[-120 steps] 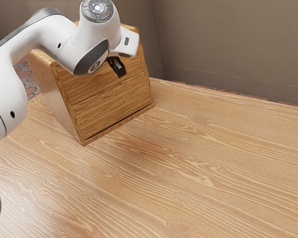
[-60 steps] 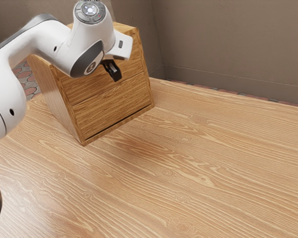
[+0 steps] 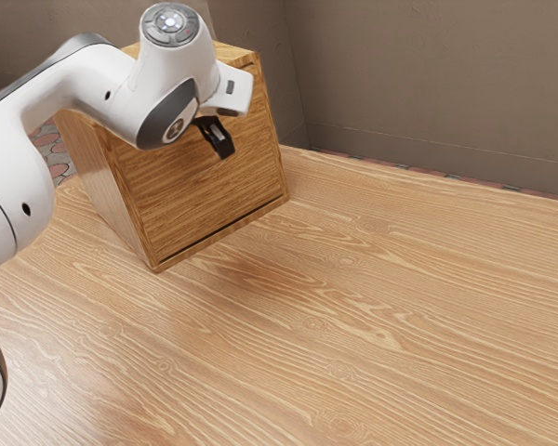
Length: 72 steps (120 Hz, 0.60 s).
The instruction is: Pull the drawer handle with one arm to open the drawer
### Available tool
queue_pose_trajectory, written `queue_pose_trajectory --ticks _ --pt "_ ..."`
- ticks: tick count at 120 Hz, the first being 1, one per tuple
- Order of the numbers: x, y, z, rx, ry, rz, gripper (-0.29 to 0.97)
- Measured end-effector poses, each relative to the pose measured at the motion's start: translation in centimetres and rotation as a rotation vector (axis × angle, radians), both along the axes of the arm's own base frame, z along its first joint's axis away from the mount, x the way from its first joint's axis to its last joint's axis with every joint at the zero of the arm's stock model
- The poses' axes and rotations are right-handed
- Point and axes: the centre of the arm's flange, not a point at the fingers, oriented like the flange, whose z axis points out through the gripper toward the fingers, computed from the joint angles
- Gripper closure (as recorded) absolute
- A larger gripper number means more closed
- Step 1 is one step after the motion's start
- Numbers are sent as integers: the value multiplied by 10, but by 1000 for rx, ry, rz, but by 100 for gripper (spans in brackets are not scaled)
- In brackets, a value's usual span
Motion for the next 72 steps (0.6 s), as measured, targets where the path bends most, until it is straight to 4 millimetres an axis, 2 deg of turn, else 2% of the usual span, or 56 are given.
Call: queue_pose_trajectory --ticks 34,47,62,72 --pt "-1 -16 -4 -17 3 -3 0" --pt "-7 -34 5 -25 -4 -16 7" --pt "-11 -50 2 -36 7 -22 -2" --pt "-14 -59 1 -41 9 -24 2"
